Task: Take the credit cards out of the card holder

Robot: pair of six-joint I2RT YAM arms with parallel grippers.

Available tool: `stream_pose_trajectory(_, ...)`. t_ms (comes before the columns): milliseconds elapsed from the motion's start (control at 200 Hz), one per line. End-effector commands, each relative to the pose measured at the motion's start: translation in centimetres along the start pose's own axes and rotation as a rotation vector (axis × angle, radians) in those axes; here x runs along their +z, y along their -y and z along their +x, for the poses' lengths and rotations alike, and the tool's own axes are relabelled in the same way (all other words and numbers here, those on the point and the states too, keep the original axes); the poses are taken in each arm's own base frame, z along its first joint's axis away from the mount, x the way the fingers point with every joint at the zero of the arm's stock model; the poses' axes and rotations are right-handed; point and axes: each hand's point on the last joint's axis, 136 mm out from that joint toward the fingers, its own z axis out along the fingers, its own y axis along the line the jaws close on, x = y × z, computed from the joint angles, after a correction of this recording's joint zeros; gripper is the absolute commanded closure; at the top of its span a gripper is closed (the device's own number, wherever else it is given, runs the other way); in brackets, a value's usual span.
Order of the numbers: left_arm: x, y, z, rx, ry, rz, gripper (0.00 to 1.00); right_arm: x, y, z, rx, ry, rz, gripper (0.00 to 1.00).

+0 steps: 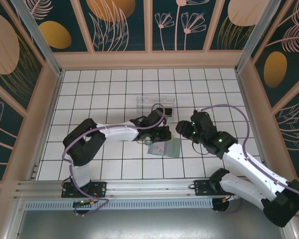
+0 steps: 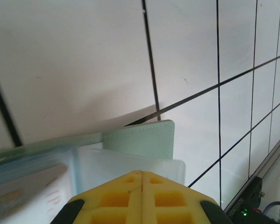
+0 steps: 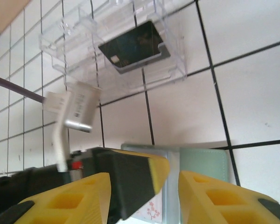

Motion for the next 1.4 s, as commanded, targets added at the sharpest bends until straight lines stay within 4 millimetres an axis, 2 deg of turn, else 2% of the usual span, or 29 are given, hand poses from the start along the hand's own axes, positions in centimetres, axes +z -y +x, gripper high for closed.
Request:
stream_pose_trajectory(0, 1.4, -0.3, 1.5, 0.065, -0.063, -0.073, 0.93, -1.4, 1.8, -0.7, -0.001, 0.033, 0.083, 0.56)
stream_pose_trajectory(150, 3.3, -1.2, 2.6, 0.075, -0.102, -0.108, 0.93, -1.5, 2.0, -0.4, 0.01, 0.027, 0.075, 0.56)
stream_pose_trajectory(280, 3.5, -1.2, 2.6, 0.083, -0.105, -0.113, 0.91, -1.1, 1.7, 0.1, 0.019, 0.003, 0.054, 0.55)
stream_pose_trajectory(355, 2.4, -0.6, 1.8, 0.102, -0.064, -0.12, 0.9, -0.6, 1.3, 0.6, 0.021, -0.024, 0.03, 0.56)
stream_pose_trajectory(460, -0.2, 0.3, 0.1, 0.117, 0.034, -0.138, 0.9, 0.2, 0.6, 1.7, 0.021, -0.078, -0.018, 0.55)
stream_pose_trajectory(616, -3.5, 0.3, -0.9, 0.103, 0.133, -0.154, 0.89, 1.4, -0.9, 3.5, 0.01, -0.158, -0.133, 0.53)
stream_pose_trajectory(721, -4.9, -1.0, -0.6, 0.072, 0.161, -0.174, 0.85, 2.1, -1.1, 4.4, 0.029, -0.183, -0.182, 0.51)
stream_pose_trajectory(751, -4.8, -1.8, -0.3, 0.064, 0.156, -0.185, 0.81, 2.3, -1.1, 4.7, 0.032, -0.195, -0.189, 0.51)
stream_pose_trajectory(771, -5.5, -1.3, -0.5, 0.062, 0.172, -0.165, 0.78, 2.5, -1.1, 5.0, 0.032, -0.205, -0.196, 0.51)
stream_pose_trajectory(836, -5.8, -2.3, -0.1, 0.033, 0.177, -0.165, 0.72, 3.3, -1.1, 5.7, 0.037, -0.238, -0.206, 0.51)
stream_pose_trajectory(921, -5.8, -3.2, 0.2, 0.003, 0.174, -0.165, 0.69, 4.2, -0.9, 6.8, 0.051, -0.286, -0.214, 0.51)
stream_pose_trajectory(941, -5.6, -4.3, 0.9, -0.007, 0.158, -0.184, 0.69, 4.5, -0.9, 7.0, 0.054, -0.294, -0.217, 0.51)
stream_pose_trajectory(976, -5.4, -4.9, 1.1, -0.017, 0.151, -0.191, 0.68, 4.8, -0.8, 7.4, 0.059, -0.307, -0.219, 0.51)
stream_pose_trajectory(1056, -5.1, -5.6, 1.7, -0.031, 0.138, -0.194, 0.59, 5.6, -0.5, 8.2, 0.069, -0.339, -0.219, 0.52)
stream_pose_trajectory(1161, -5.2, -6.6, 2.0, -0.052, 0.144, -0.212, 0.54, 6.8, 0.3, 9.4, 0.074, -0.387, -0.194, 0.52)
stream_pose_trajectory(1391, -4.9, -7.1, 2.2, -0.06, 0.139, -0.194, 0.52, 8.1, 0.2, 10.4, 0.07, -0.427, -0.2, 0.55)
